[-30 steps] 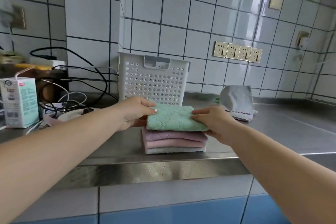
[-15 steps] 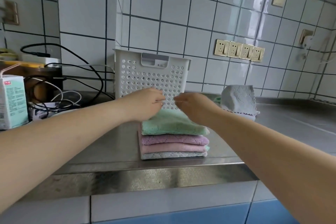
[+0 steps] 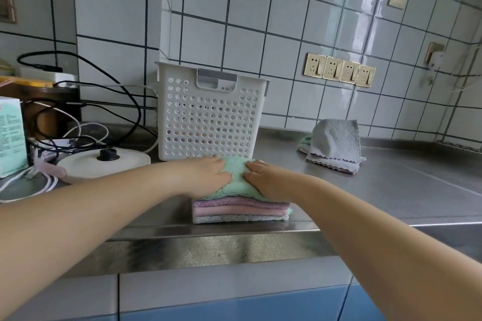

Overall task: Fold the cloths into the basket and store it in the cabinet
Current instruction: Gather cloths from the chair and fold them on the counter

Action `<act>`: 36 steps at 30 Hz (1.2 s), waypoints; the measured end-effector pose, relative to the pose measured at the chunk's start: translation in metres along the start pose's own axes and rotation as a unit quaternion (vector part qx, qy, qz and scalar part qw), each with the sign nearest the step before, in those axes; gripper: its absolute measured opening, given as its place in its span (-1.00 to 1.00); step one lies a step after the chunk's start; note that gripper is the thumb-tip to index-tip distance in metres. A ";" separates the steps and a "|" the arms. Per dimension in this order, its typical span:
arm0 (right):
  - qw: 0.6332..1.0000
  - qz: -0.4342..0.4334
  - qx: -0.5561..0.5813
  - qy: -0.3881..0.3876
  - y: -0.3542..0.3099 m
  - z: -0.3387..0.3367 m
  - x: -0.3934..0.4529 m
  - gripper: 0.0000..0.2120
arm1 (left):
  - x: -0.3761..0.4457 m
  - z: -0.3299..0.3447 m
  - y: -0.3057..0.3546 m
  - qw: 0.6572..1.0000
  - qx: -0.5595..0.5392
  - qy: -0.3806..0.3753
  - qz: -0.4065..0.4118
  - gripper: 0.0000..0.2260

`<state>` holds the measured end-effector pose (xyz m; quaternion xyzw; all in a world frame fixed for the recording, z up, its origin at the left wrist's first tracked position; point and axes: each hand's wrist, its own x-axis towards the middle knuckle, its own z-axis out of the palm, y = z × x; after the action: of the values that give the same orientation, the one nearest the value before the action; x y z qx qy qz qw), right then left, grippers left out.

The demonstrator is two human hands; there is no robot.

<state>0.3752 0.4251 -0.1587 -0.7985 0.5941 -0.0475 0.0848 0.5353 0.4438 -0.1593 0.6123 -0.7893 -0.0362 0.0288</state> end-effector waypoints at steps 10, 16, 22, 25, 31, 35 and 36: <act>0.976 -0.025 0.113 0.183 0.046 -0.013 -0.083 -0.52 | -0.039 -0.034 0.063 0.962 -0.160 0.175 0.132 -0.55; 0.970 0.110 0.090 0.196 0.129 0.004 -0.205 -0.62 | -0.056 0.002 0.157 0.941 -0.180 0.119 0.262 -0.65; 0.944 0.272 0.121 0.139 0.191 0.056 -0.332 -0.68 | -0.062 0.085 0.252 0.915 -0.236 -0.042 0.324 -0.70; 0.915 0.353 0.151 0.123 0.214 0.082 -0.385 -0.70 | -0.077 0.131 0.296 0.894 -0.246 -0.134 0.350 -0.70; 0.853 0.484 0.180 0.071 0.257 0.152 -0.445 -0.70 | -0.093 0.217 0.353 0.866 -0.266 -0.245 0.346 -0.72; 0.817 0.541 0.200 0.011 0.277 0.206 -0.463 -0.68 | -0.089 0.283 0.374 0.868 -0.250 -0.255 0.344 -0.73; 0.810 0.549 0.205 0.009 0.279 0.218 -0.465 -0.66 | -0.088 0.298 0.377 0.873 -0.222 -0.246 0.357 -0.72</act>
<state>0.0161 0.8089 -0.4144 -0.3032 0.9108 -0.1209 0.2527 0.1665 0.6293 -0.4215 0.2375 -0.9068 -0.3476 -0.0204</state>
